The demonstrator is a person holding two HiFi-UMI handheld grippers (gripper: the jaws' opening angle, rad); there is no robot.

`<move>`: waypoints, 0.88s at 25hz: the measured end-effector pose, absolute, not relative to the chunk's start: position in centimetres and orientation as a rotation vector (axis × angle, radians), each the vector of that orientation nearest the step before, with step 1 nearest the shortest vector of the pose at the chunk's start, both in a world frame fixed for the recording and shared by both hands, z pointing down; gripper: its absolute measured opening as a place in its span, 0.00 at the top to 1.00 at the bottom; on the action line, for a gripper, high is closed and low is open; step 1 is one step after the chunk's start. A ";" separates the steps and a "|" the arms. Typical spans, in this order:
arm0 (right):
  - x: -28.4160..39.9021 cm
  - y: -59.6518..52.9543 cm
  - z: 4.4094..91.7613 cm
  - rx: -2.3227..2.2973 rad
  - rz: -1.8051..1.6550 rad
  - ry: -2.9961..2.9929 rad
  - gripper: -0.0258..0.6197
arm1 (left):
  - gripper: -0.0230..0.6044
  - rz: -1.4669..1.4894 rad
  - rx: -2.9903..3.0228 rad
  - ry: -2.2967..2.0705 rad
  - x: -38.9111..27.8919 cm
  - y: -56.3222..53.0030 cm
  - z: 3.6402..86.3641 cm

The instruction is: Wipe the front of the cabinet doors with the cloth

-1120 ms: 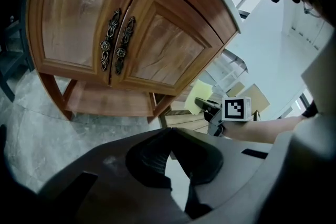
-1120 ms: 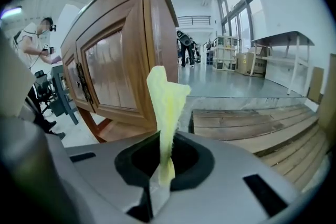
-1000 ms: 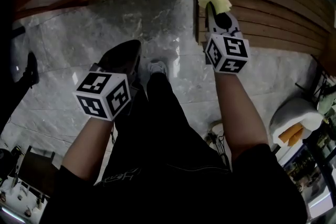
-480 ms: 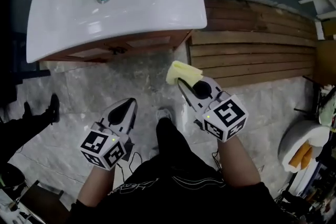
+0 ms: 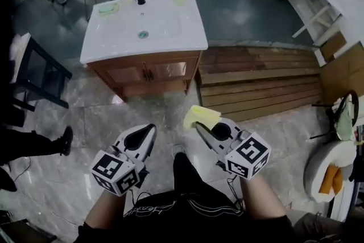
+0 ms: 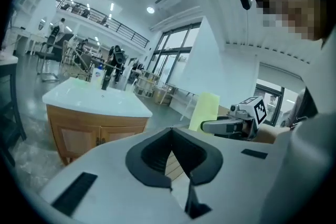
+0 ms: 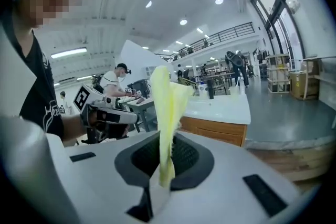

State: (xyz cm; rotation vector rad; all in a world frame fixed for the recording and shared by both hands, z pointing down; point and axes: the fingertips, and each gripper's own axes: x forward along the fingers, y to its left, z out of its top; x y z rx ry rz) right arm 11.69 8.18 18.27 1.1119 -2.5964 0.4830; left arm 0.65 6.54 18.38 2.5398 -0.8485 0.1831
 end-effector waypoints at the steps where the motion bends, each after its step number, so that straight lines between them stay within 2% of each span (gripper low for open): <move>1: 10.9 10.5 17.0 1.112 0.473 -2.604 0.90 | 0.95 0.163 2.568 -0.834 0.2 8.6 17.1; 10: 4.3 28.8 8.0 1.030 0.485 -2.778 0.90 | 0.95 0.063 2.692 -0.727 -3.8 25.5 7.9; 16: 3.3 33.8 3.5 0.993 0.434 -2.778 0.90 | 0.95 0.033 2.811 -0.770 -4.7 31.2 1.1; 22: 4.4 37.3 1.6 0.897 0.393 -2.811 0.90 | 0.95 0.032 2.804 -0.837 -2.9 35.2 -0.5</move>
